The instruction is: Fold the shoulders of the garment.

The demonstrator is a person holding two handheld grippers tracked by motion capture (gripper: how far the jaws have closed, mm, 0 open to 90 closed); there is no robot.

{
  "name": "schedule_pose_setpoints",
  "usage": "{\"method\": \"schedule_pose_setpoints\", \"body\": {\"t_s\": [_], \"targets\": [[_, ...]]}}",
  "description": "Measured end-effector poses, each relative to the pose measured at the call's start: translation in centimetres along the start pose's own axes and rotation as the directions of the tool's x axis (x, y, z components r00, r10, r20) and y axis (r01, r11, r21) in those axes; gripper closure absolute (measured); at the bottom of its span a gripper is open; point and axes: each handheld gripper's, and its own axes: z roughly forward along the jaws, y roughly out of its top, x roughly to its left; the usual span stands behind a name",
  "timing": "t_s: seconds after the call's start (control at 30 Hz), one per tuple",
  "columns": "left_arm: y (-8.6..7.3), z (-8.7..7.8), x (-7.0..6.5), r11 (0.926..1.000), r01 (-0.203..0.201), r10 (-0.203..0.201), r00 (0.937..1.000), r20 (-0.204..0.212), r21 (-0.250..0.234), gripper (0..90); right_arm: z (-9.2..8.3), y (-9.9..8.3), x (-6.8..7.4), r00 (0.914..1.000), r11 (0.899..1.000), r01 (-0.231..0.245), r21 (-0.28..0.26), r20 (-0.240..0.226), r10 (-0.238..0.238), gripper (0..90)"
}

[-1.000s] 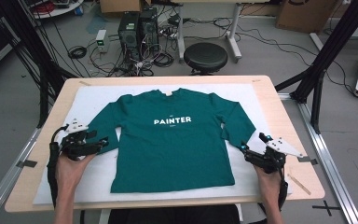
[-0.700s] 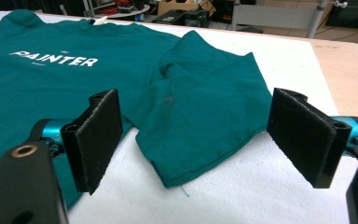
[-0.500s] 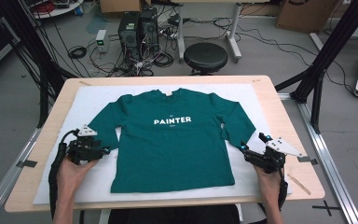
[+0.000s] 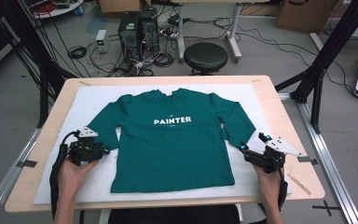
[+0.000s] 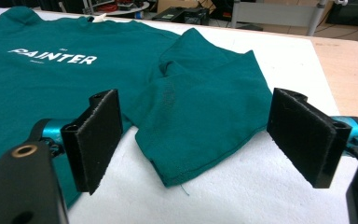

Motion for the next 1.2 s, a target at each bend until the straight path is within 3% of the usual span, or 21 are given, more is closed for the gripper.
{"method": "schedule_pose_setpoints", "body": {"t_s": [0.2,0.27,0.43,0.7,0.87,1.2], "targets": [[0.2,0.1,0.2,0.9994,0.035,-0.035,0.9991,-0.024,0.001,74.7,0.0,0.0,0.0,1.0000,1.000,-0.002,0.001,0.003,0.002,18.5],[0.3,0.1,0.2,0.9991,0.044,-0.043,0.9981,-0.043,0.001,83.2,0.0,0.0,0.0,1.0000,1.000,-0.001,0.003,0.004,0.001,18.5],[0.4,0.1,0.2,0.9966,0.082,-0.082,0.9952,-0.053,-0.007,85.3,0.0,0.0,-0.1,1.0000,1.000,-0.004,0.001,0.004,0.004,18.5],[1.2,-0.8,-0.2,0.9948,0.079,-0.080,0.9965,-0.021,-0.064,85.4,0.0,0.0,-0.1,1.0000,1.000,-0.004,0.004,0.003,0.004,18.5],[2.6,-1.9,-0.7,0.9880,0.089,-0.089,0.9960,0.007,-0.126,85.4,0.0,0.0,-0.1,1.0000,1.000,-0.005,0.004,0.004,0.005,18.5],[5.6,-2.1,-3.0,0.9800,0.067,-0.055,0.9961,0.068,-0.188,85.3,0.0,0.0,-0.1,1.0000,1.000,-0.005,0.004,0.005,0.005,18.5]]}}
